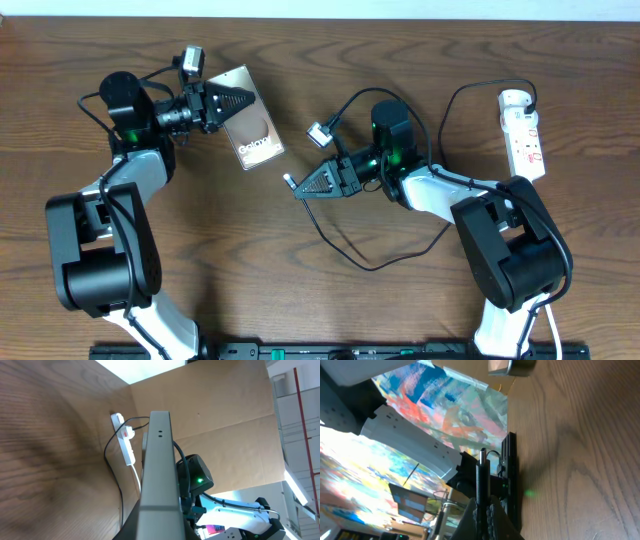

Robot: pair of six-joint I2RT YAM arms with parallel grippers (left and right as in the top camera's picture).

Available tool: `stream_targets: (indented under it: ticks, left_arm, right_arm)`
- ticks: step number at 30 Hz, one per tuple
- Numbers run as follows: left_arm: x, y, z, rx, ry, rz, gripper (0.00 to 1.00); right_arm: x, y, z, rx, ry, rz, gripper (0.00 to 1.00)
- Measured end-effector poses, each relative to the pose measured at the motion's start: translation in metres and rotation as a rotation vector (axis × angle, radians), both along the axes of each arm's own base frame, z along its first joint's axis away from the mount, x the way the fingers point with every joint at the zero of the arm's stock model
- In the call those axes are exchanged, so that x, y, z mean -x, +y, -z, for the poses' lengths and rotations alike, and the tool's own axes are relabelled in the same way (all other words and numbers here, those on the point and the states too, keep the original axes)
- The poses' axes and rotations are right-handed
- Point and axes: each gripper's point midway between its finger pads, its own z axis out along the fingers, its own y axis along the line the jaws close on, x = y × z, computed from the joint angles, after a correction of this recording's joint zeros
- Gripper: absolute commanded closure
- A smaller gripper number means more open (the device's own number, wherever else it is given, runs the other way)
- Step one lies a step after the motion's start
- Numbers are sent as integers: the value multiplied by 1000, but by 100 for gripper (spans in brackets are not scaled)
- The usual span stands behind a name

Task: Plug charger to phone and switch on socket
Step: 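Lift the plug with the right gripper toward the phone's bottom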

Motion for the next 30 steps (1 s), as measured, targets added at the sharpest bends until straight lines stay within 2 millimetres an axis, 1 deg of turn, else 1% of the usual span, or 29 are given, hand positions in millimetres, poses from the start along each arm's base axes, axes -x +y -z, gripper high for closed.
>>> stream_targets:
  ticks: [6,14,19,20,22,24,26,30]
  left_arm:
    - [-2,0,-1,-1,-5,-11,93]
    - [-4,1,-1,-2,-11,-23,93]
    - [-4,1,-1,-2,-10,-23,93]
    - [-4,1,-1,-2,-10,-23,93]
    - [-4,1,-1,-2,-10,-23,93]
    - [-4,1,-1,-2,-11,-24,93]
    - [-4,1,-1,-2,-11,-24,92]
    - [-4,1,-1,-2,-11,-26,92]
  right_arm:
    - [-4,3,1,18,18,29,99]
    - [0,12,0,-2,-29,22,99]
    - [-3,14,11,4,-21,27,99]
    - [-4,15,15,-2,-33,28,99]
    - [-6,16,18,-14,-55,30,99]
    - [-8,17,14,-48,-116,35,99]
    - [-10,18,5,-86,-181,40,99]
    - [-13,19,2,-89,-186,51,99]
